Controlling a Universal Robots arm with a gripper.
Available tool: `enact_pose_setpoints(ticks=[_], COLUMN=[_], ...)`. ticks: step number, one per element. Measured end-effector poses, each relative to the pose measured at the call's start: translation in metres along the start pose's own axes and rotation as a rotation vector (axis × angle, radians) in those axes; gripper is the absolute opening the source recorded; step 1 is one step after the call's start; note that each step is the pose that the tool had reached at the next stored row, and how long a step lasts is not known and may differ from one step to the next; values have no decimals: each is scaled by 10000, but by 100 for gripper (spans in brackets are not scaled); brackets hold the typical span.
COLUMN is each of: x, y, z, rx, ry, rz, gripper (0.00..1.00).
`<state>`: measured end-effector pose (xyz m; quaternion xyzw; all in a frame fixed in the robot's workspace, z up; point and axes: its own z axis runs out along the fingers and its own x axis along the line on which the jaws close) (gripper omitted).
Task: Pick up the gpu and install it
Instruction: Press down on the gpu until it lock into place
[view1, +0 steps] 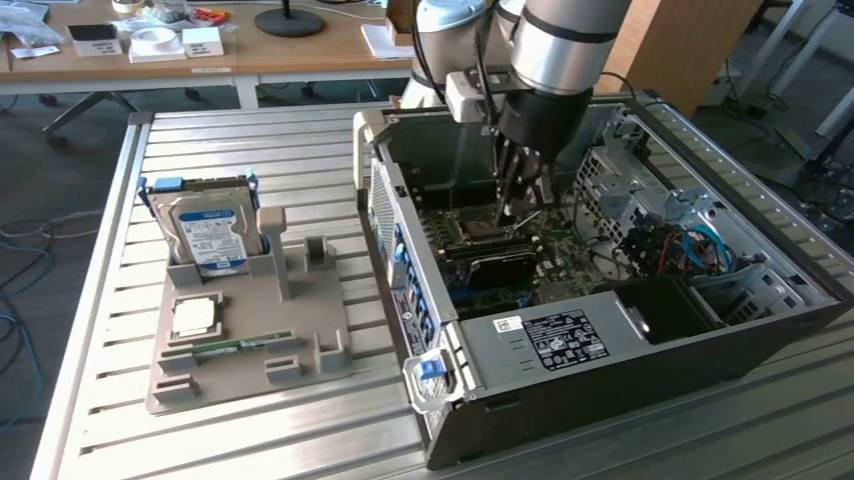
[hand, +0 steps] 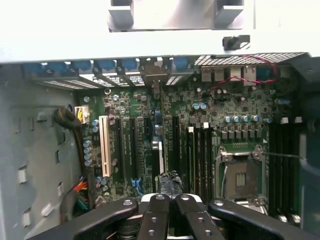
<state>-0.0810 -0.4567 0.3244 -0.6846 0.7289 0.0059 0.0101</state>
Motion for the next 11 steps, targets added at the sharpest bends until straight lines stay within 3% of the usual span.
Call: enact_pose_setpoints(ticks=[3,11], x=[-2,-2], y=[-4,-5], z=[-67,-73], rx=[-1,-1], ry=[2,1], rz=[1,0], gripper=[11,11])
